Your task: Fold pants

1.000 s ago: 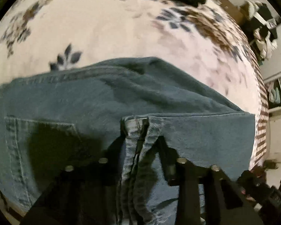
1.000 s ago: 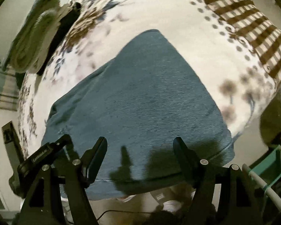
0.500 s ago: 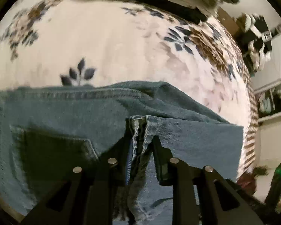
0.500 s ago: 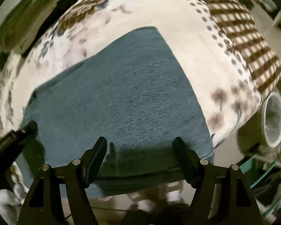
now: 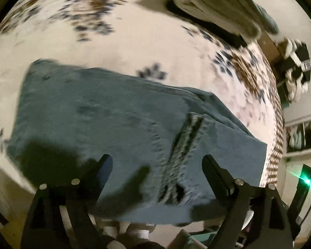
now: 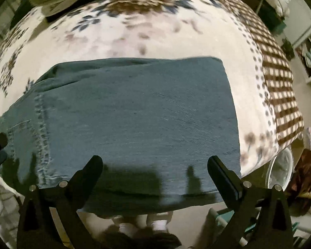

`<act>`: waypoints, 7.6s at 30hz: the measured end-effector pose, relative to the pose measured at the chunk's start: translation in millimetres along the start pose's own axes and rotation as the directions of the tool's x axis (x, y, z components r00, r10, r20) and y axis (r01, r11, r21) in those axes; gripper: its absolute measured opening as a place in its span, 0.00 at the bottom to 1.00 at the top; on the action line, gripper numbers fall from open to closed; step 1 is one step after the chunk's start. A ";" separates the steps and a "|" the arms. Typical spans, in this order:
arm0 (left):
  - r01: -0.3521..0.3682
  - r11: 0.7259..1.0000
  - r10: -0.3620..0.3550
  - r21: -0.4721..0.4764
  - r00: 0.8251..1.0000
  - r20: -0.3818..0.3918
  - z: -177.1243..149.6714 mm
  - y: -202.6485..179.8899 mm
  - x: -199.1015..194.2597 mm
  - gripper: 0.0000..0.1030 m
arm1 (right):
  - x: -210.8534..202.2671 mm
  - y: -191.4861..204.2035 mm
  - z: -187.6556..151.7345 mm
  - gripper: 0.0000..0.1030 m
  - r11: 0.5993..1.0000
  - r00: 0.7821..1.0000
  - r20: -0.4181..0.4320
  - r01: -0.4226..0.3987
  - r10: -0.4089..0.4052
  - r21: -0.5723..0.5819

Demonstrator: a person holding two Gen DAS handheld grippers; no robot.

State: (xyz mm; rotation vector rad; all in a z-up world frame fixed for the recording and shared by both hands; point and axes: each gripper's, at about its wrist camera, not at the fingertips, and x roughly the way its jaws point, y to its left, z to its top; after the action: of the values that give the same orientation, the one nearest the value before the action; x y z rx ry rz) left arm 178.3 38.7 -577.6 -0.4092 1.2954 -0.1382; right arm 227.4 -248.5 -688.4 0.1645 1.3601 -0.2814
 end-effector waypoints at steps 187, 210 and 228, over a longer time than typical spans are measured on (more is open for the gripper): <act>-0.057 0.982 0.100 0.180 0.965 -0.242 -37.3 -124.4 112.6 0.97 | 62.2 -318.2 -63.2 0.28 0.547 0.811 0.033 -0.424 0.585 0.722; 0.134 0.987 -0.111 0.087 0.966 -0.234 -19.2 -139.3 134.5 1.00 | 37.9 -287.9 -66.4 0.63 0.407 0.629 0.349 -0.744 0.695 0.530; 0.254 0.964 -0.242 0.082 0.961 -0.136 -10.5 -144.1 115.6 0.35 | 63.2 -276.1 -60.2 0.33 0.491 0.711 0.275 -0.665 0.647 0.563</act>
State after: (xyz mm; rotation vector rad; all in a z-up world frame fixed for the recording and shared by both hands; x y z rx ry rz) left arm 218.5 -133.8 -631.1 -0.4838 1.3505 -0.4444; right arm 101.6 -502.0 -749.7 1.2409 1.0239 -0.0667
